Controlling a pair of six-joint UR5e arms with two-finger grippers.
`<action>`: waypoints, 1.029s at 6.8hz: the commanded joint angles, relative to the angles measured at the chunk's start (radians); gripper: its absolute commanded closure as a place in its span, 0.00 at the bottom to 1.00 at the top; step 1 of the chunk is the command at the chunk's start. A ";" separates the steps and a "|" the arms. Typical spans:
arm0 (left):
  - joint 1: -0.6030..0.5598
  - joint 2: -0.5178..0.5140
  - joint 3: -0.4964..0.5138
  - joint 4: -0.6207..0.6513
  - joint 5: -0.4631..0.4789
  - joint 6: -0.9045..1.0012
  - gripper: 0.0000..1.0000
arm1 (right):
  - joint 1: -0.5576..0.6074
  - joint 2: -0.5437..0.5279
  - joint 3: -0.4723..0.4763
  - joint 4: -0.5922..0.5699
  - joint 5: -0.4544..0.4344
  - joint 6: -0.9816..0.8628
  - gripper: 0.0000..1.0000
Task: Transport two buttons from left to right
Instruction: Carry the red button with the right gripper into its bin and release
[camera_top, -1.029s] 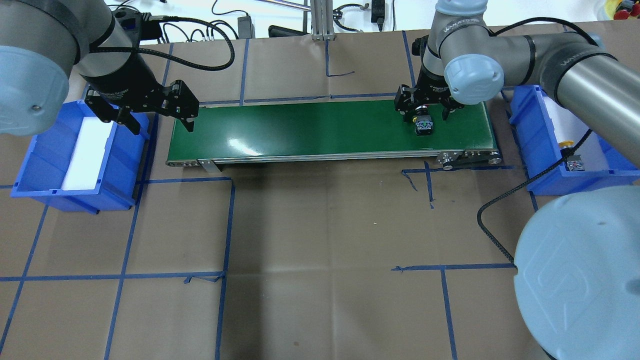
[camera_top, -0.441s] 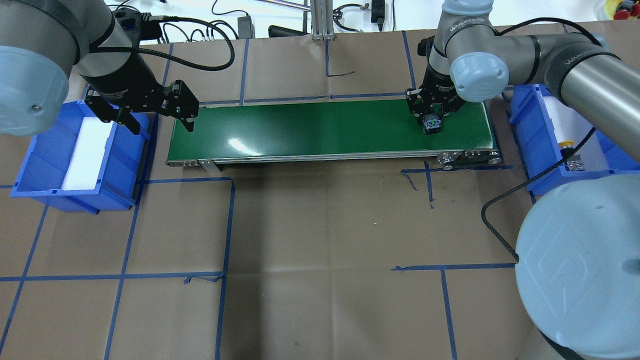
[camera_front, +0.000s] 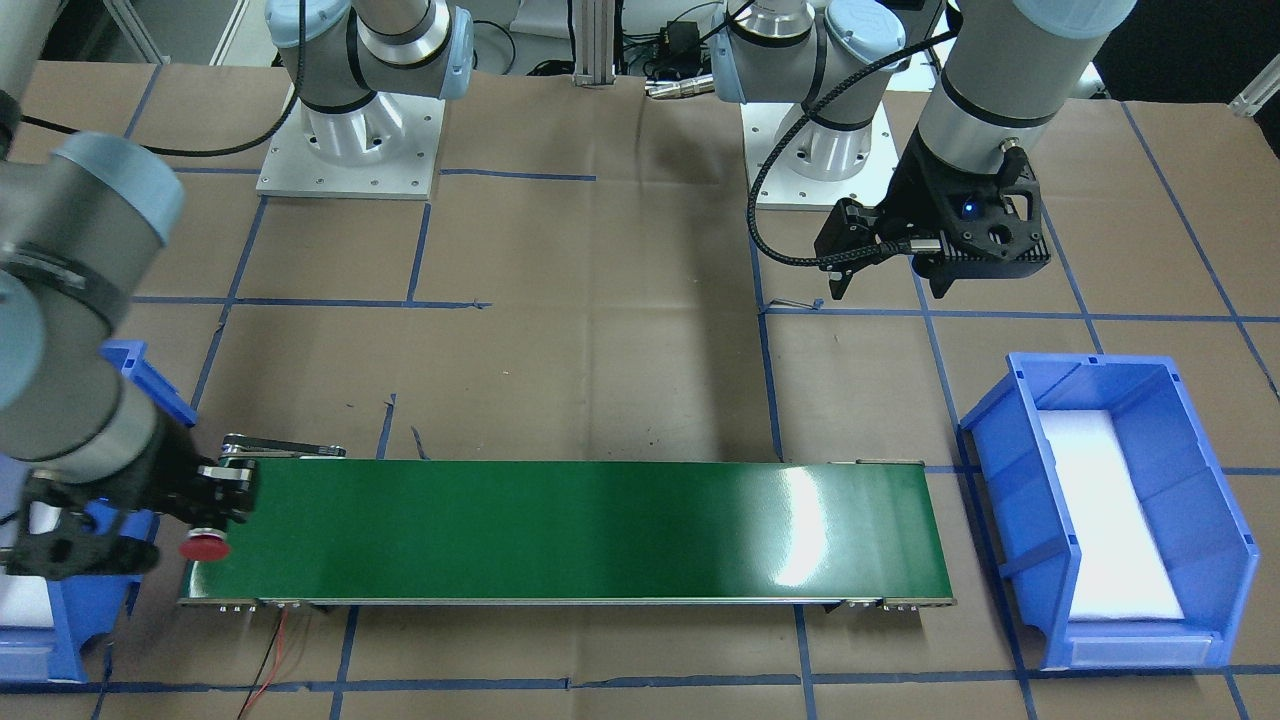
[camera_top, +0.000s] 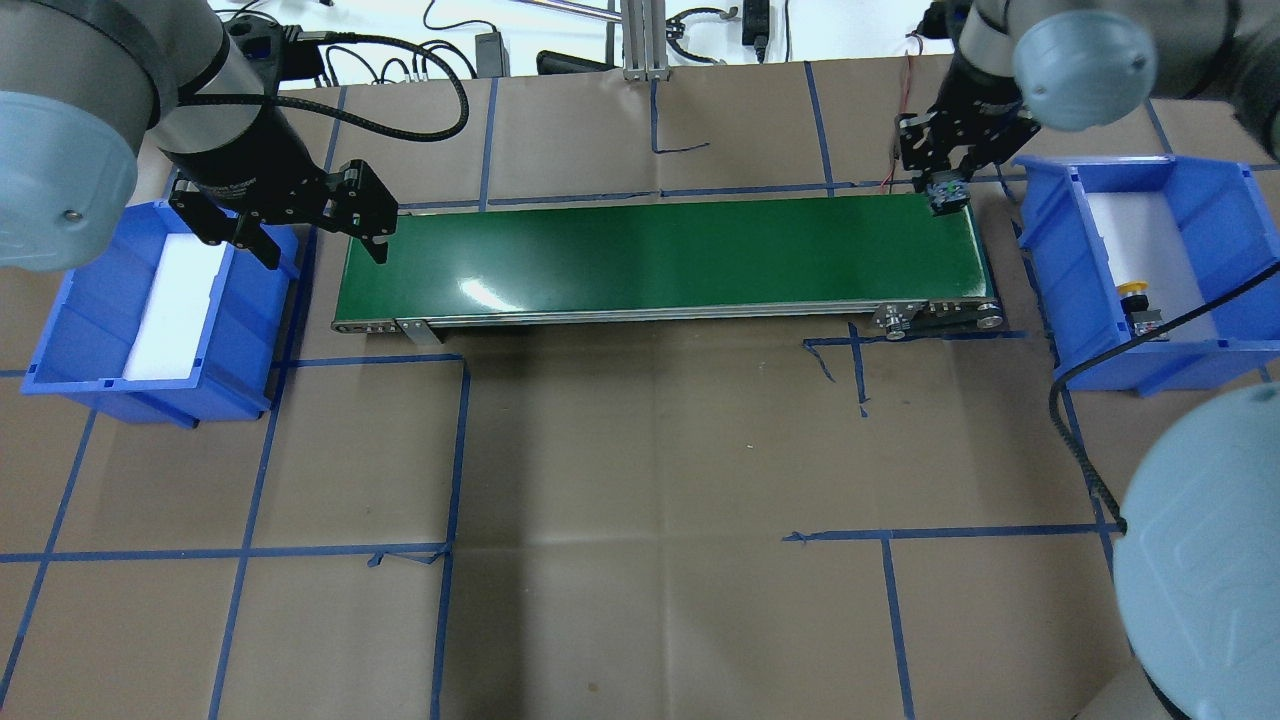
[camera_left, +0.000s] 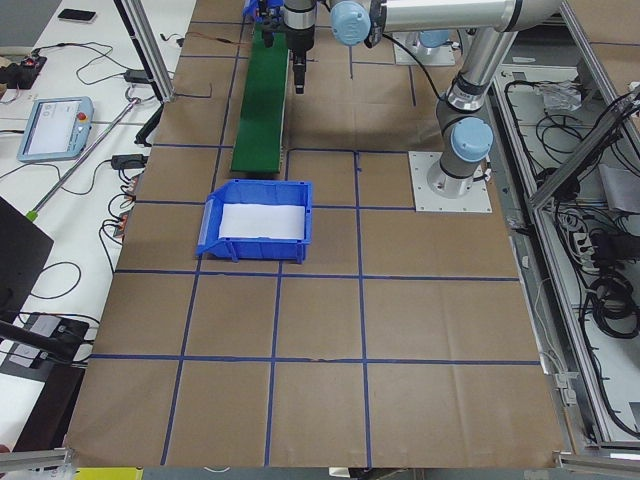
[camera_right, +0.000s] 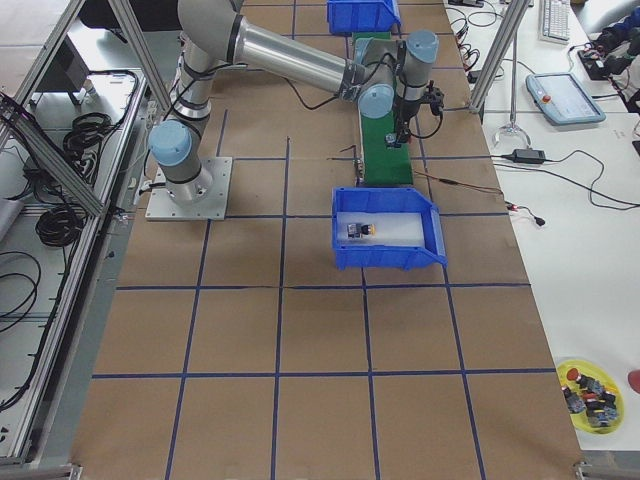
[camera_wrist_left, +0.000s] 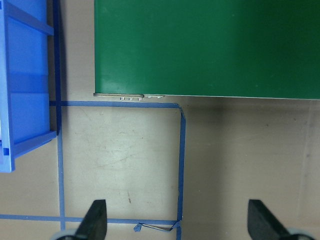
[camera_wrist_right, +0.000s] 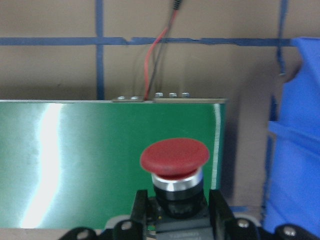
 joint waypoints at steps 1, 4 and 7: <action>0.000 0.000 -0.001 0.000 0.000 0.000 0.00 | -0.227 -0.021 -0.151 0.180 0.004 -0.240 0.96; 0.000 0.000 -0.001 0.000 0.000 0.002 0.00 | -0.347 0.100 -0.118 0.032 0.007 -0.416 0.96; 0.000 0.000 -0.003 0.000 0.000 0.000 0.00 | -0.344 0.091 0.103 -0.291 0.081 -0.357 0.96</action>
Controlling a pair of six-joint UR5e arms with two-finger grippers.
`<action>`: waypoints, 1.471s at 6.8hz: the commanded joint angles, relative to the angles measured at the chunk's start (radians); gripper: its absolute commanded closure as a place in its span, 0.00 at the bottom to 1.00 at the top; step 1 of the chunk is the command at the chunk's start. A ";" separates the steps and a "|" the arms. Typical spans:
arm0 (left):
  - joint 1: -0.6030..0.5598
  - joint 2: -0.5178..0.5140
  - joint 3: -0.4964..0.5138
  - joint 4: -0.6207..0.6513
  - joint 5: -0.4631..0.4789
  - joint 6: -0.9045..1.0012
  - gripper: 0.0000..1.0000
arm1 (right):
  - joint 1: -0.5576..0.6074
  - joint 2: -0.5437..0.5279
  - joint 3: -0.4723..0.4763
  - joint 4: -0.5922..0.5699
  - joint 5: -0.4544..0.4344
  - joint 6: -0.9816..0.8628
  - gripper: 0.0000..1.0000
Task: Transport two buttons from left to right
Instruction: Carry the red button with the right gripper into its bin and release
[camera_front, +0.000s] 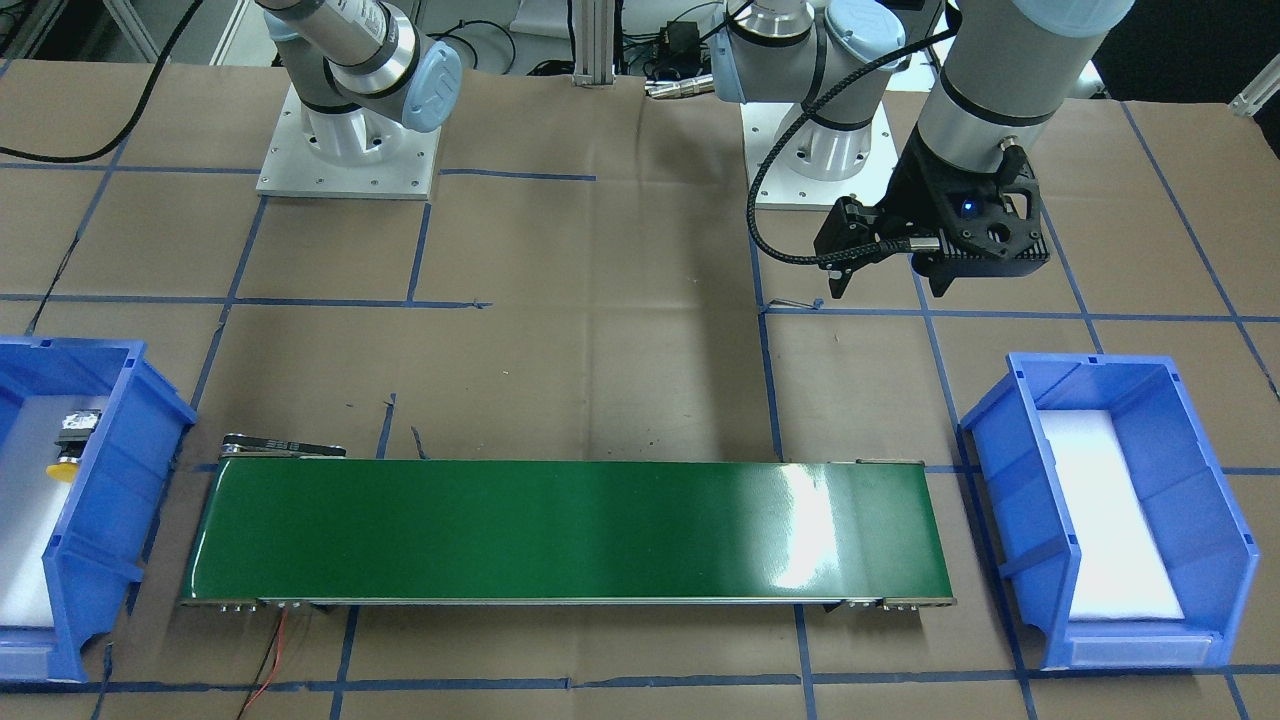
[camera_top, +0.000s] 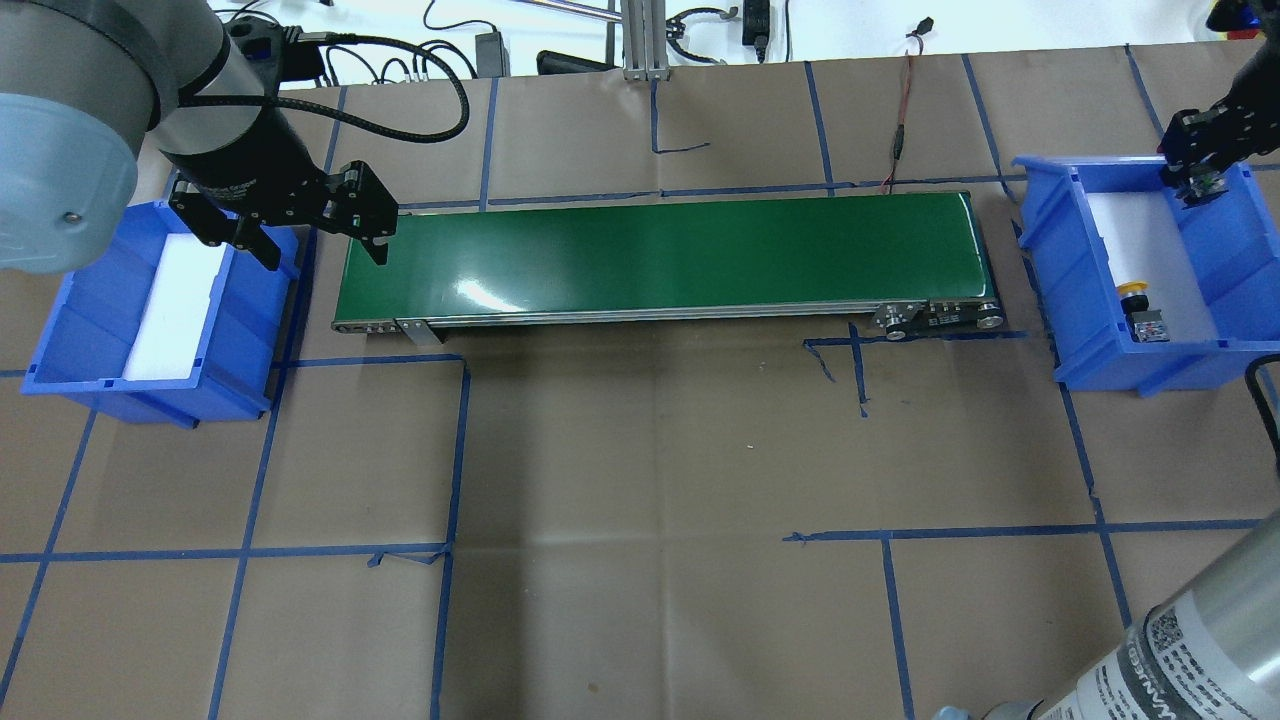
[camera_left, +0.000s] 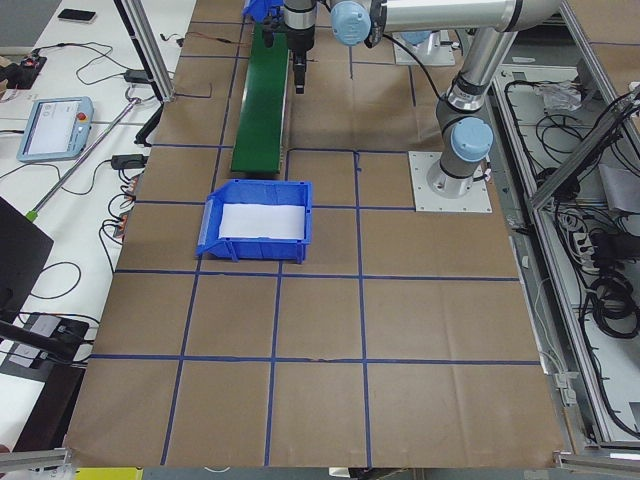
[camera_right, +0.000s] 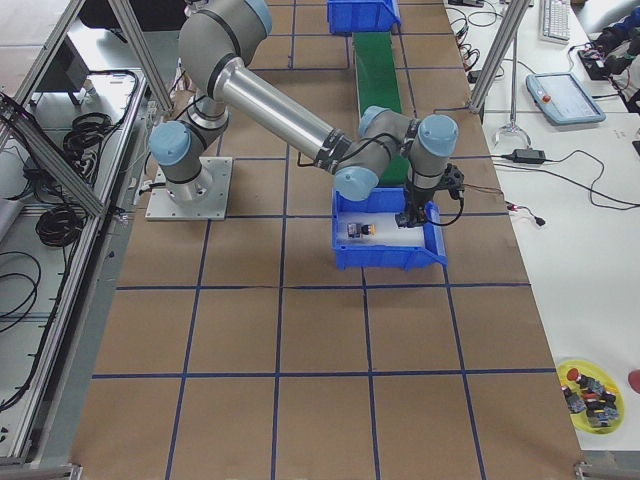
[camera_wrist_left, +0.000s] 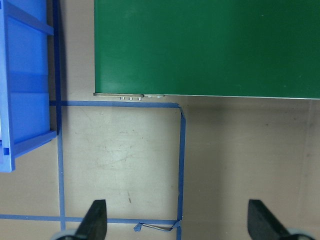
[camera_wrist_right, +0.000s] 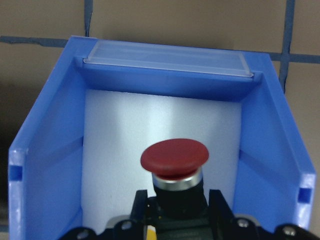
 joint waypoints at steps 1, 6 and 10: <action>0.000 0.000 0.001 0.000 0.000 -0.001 0.00 | 0.004 0.004 0.098 -0.110 0.034 0.058 0.96; 0.000 0.000 0.001 0.000 0.000 0.000 0.00 | 0.002 0.074 0.106 -0.139 0.028 0.051 0.38; 0.000 -0.001 0.003 0.002 0.000 0.000 0.00 | 0.002 0.042 0.082 -0.159 0.020 0.054 0.01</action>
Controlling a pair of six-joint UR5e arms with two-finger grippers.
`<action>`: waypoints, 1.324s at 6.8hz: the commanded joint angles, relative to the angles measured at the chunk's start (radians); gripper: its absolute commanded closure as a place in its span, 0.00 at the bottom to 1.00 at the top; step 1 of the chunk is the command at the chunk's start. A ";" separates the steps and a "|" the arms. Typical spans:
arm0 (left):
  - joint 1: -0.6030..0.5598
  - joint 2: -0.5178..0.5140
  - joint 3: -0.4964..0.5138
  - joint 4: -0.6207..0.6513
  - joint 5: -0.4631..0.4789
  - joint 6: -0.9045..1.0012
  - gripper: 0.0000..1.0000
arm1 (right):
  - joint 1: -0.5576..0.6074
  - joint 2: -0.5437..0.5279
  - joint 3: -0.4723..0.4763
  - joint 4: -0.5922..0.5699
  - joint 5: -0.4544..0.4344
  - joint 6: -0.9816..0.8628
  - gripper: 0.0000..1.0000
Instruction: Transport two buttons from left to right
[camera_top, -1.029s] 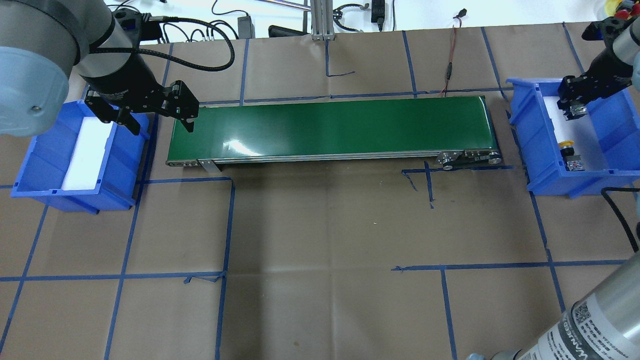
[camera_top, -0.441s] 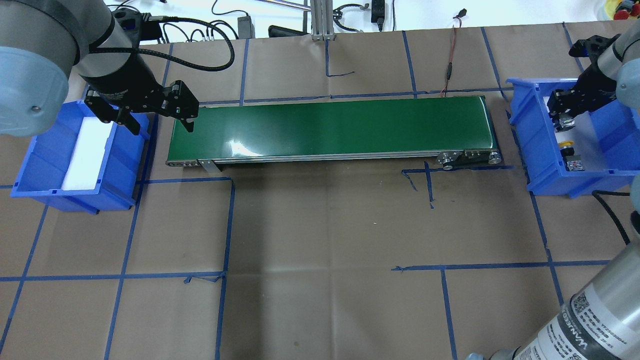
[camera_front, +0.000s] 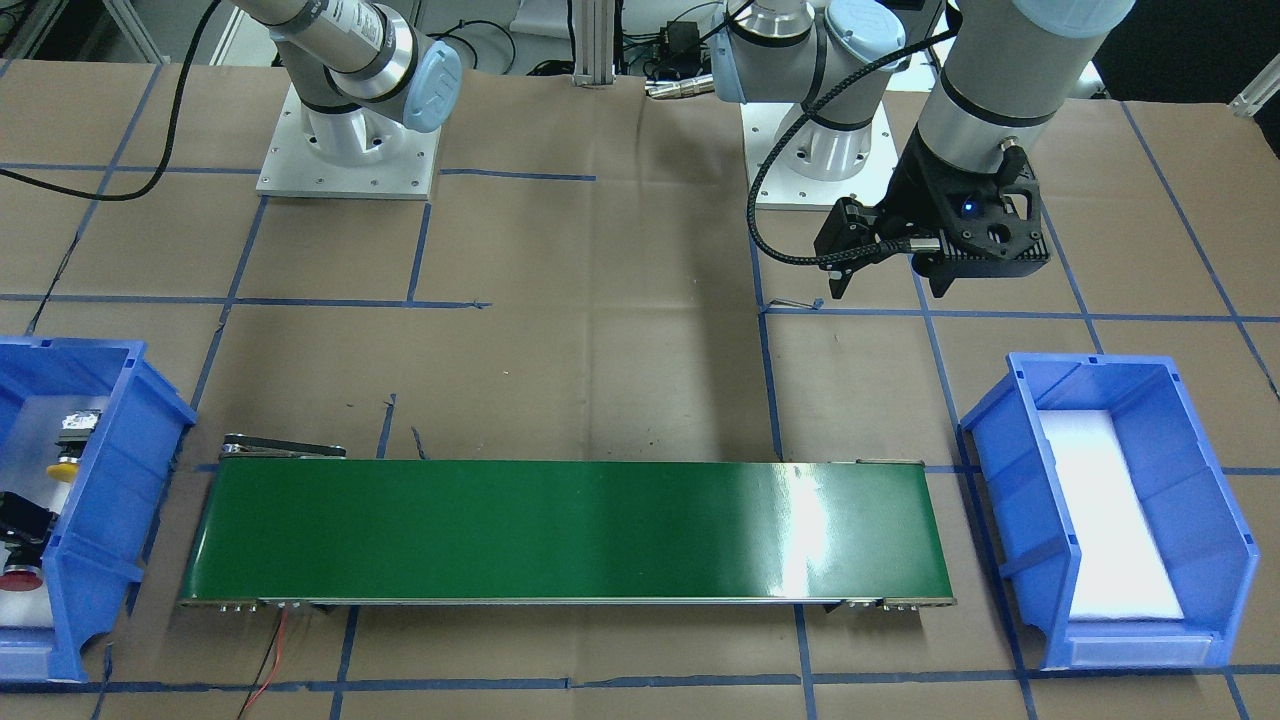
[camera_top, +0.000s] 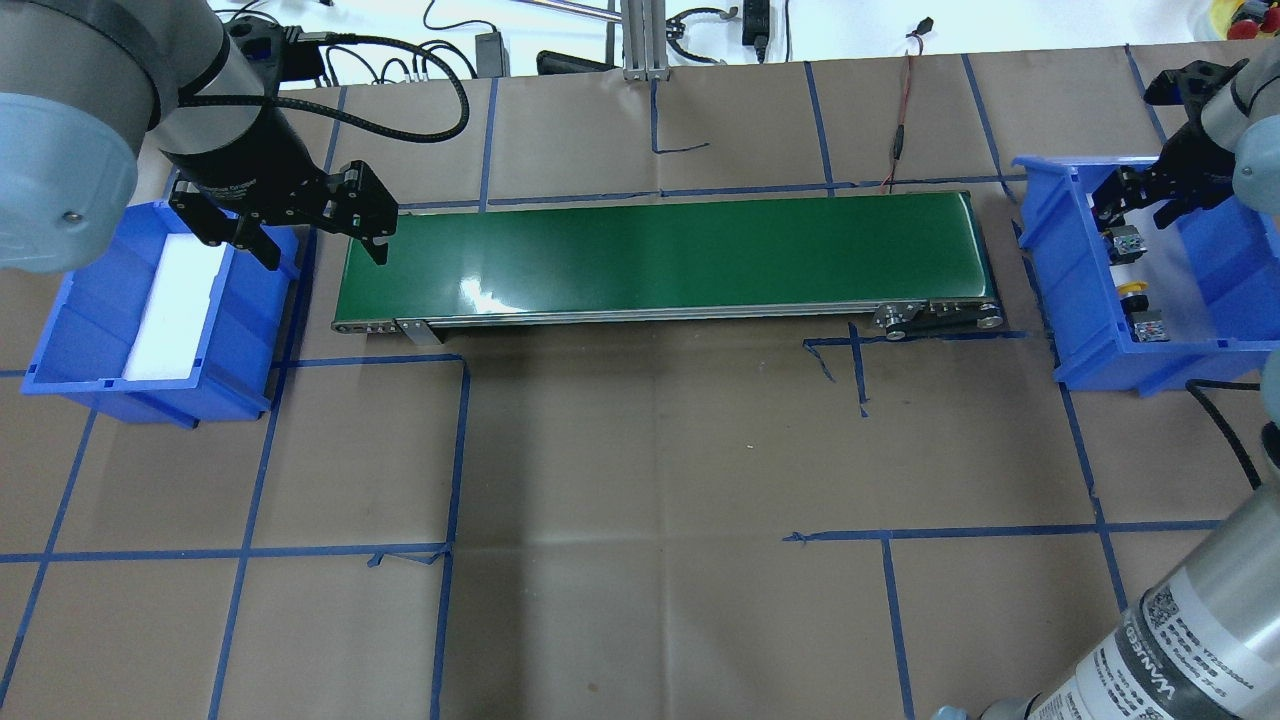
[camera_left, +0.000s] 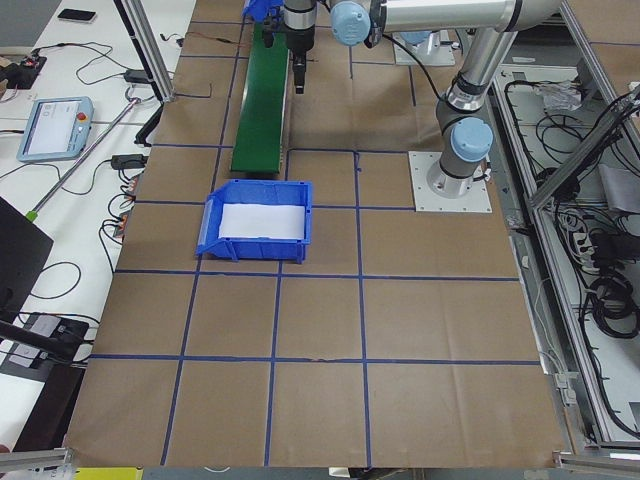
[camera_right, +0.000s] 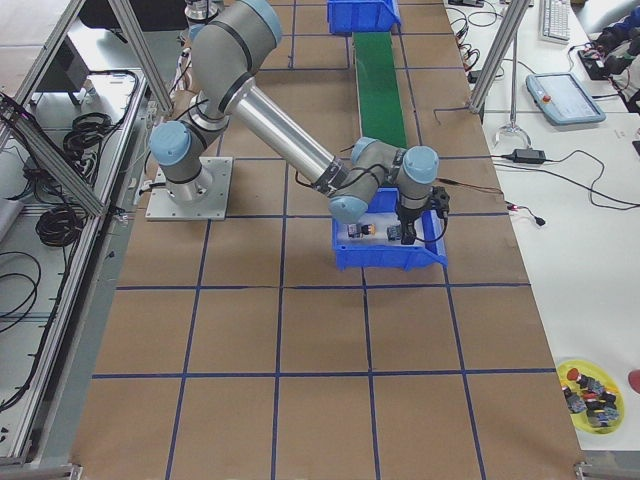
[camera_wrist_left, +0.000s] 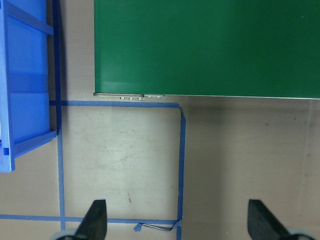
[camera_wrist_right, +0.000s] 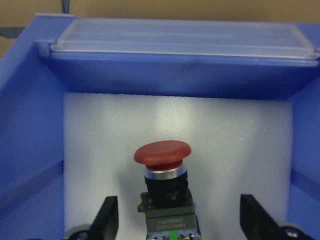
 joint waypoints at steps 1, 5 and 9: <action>0.000 -0.001 0.001 0.001 0.000 -0.002 0.00 | 0.002 -0.070 -0.046 0.045 0.003 0.011 0.01; 0.000 -0.001 0.001 0.000 0.000 -0.002 0.00 | 0.113 -0.275 -0.110 0.349 -0.017 0.181 0.00; 0.000 -0.003 0.003 0.000 0.000 -0.002 0.00 | 0.505 -0.496 -0.094 0.630 -0.081 0.609 0.01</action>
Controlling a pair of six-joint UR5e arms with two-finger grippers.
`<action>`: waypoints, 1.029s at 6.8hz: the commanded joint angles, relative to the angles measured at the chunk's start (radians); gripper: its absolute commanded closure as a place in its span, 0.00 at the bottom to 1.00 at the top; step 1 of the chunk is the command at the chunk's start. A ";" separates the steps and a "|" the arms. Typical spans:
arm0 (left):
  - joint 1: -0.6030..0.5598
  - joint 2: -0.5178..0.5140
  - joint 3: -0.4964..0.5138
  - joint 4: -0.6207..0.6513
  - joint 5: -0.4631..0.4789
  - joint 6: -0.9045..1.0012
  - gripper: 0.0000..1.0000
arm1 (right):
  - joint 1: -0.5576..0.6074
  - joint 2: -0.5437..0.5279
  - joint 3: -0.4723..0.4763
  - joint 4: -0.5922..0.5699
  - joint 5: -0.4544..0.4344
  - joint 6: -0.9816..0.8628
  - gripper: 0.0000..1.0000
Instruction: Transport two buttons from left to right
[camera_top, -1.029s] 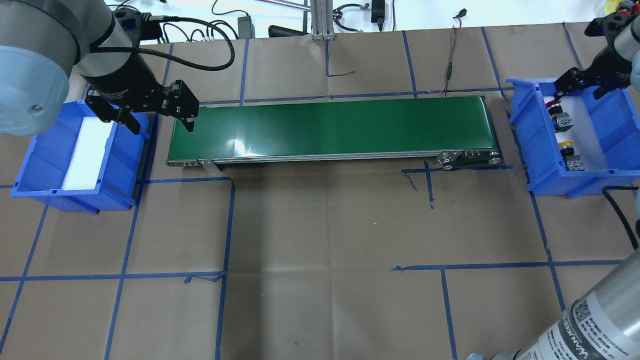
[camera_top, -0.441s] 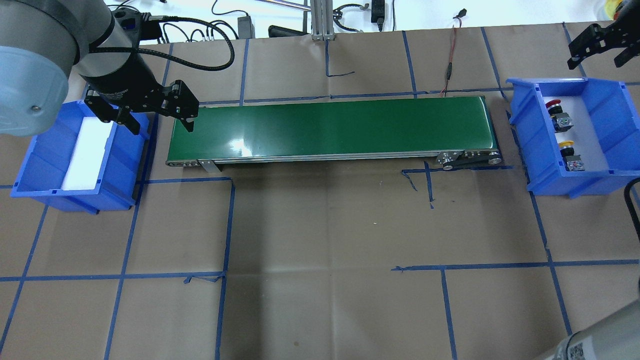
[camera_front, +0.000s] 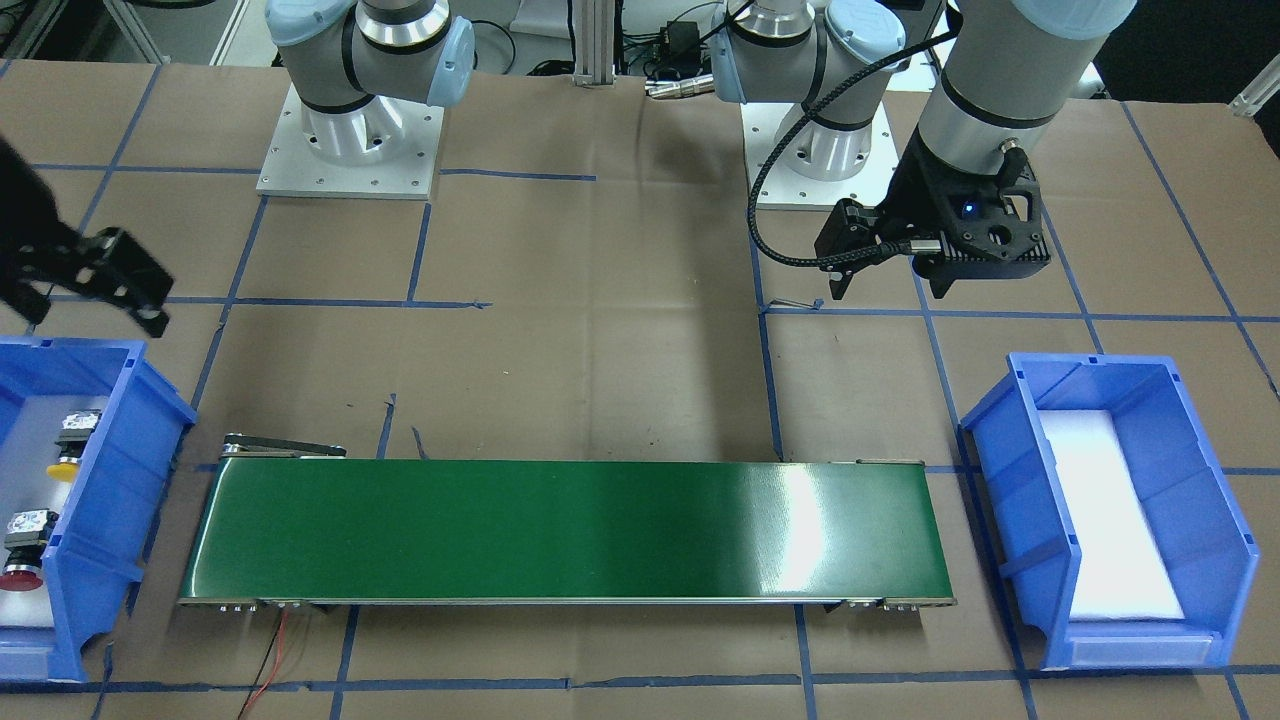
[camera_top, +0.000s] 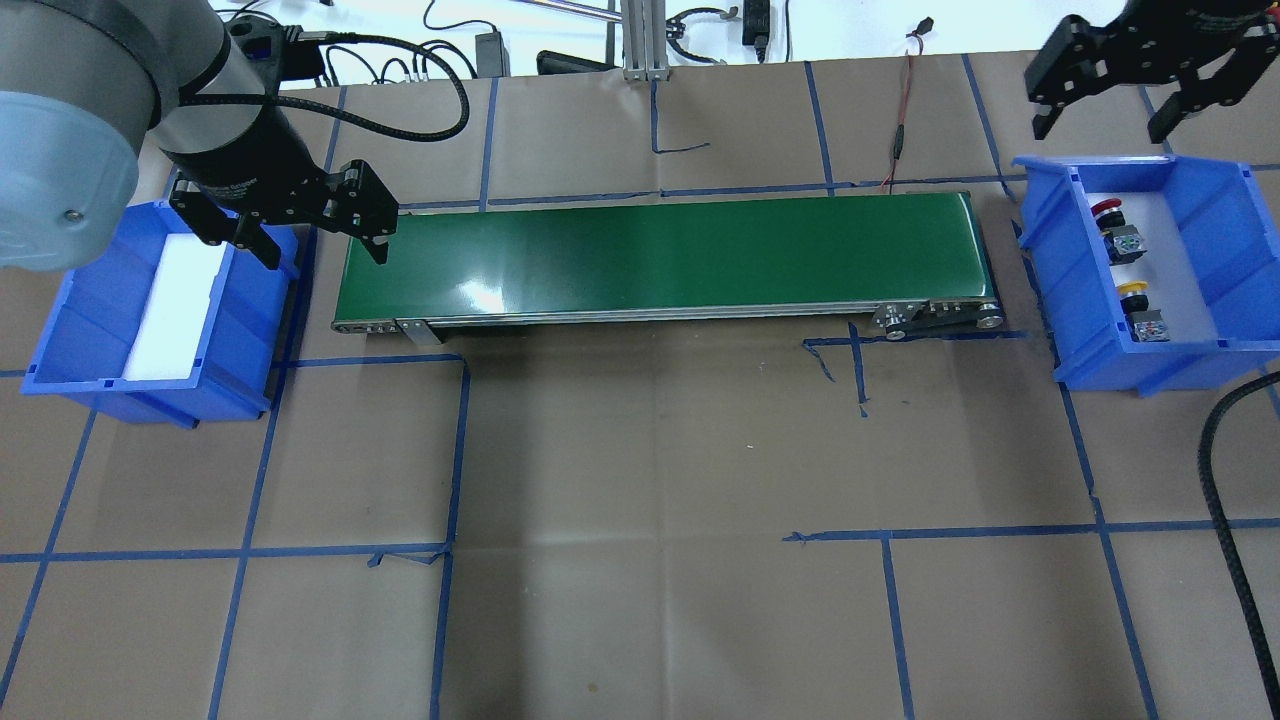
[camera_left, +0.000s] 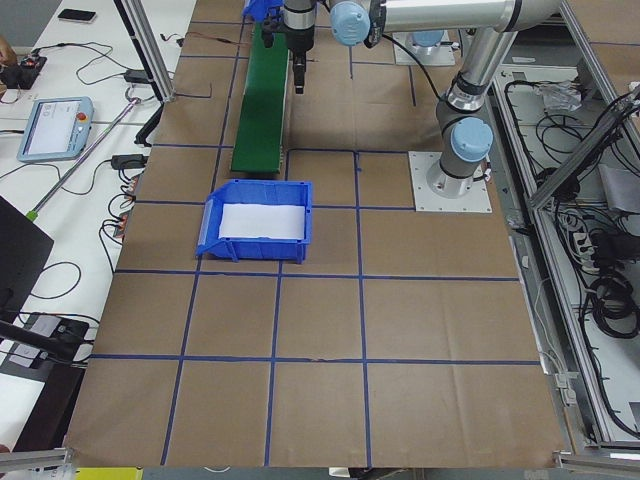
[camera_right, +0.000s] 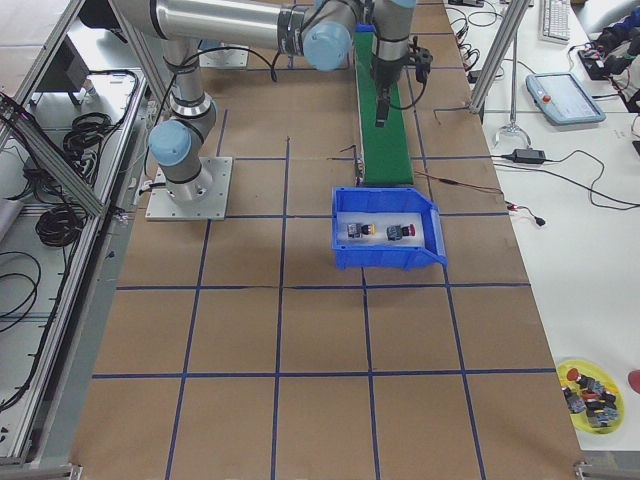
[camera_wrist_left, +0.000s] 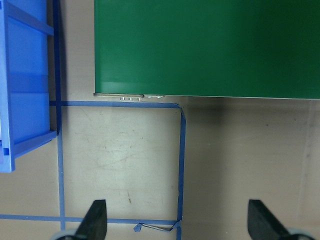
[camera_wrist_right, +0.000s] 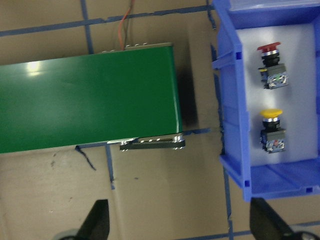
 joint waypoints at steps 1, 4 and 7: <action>0.000 -0.001 0.001 0.000 0.000 0.000 0.00 | 0.245 -0.062 0.040 0.018 -0.008 0.157 0.01; 0.000 0.000 -0.001 0.000 0.002 0.000 0.00 | 0.269 -0.146 0.214 -0.020 -0.057 0.213 0.01; 0.000 -0.001 0.003 0.000 0.000 0.000 0.00 | 0.264 -0.159 0.249 -0.163 -0.048 0.201 0.01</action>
